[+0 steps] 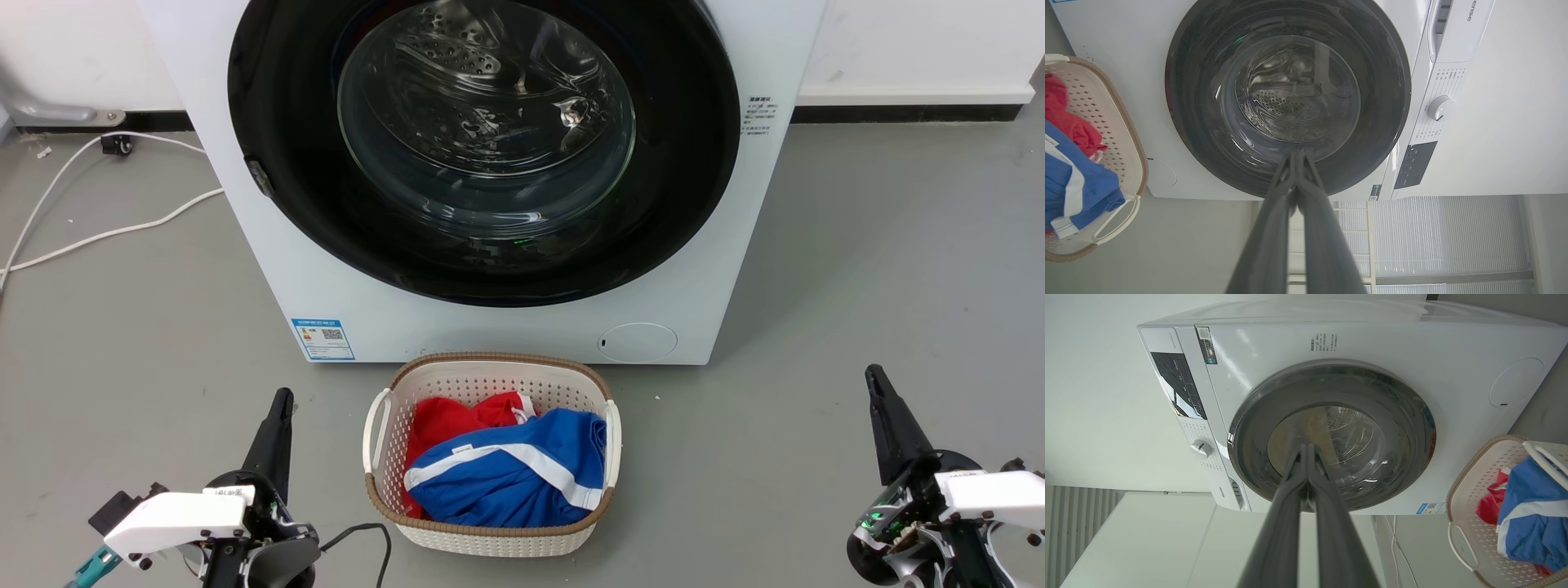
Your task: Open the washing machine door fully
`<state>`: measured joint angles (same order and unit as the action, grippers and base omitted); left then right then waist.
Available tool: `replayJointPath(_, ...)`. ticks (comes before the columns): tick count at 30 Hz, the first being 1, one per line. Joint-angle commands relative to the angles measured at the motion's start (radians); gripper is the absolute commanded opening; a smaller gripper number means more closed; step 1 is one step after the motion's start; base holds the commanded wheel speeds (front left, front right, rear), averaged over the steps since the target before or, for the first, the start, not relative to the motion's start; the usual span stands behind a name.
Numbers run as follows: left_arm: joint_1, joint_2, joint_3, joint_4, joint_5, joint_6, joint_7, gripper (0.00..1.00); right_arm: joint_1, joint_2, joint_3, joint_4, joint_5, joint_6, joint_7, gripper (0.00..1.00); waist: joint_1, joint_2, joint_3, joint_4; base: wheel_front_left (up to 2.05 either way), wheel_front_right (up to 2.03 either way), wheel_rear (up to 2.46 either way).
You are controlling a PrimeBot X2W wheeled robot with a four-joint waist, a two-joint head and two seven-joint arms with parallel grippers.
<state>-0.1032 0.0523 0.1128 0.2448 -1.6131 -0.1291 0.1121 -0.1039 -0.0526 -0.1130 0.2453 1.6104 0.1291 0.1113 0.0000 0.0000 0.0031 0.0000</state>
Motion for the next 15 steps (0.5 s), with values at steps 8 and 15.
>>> replayJointPath(8,-0.011,-0.001,0.003,0.001,0.005,-0.003,0.003,0.0,-0.01,0.004,-0.001,0.001,-0.003,0.003,0.003,0.0,0.0,0.0,0.0,0.0,0.0,0.0,0.0)
replayJointPath(15,-0.011,-0.001,0.003,0.001,0.005,-0.003,0.004,0.0,-0.01,0.004,-0.002,0.001,-0.003,0.003,0.003,0.0,0.0,0.0,0.0,0.0,0.0,0.0,0.0)
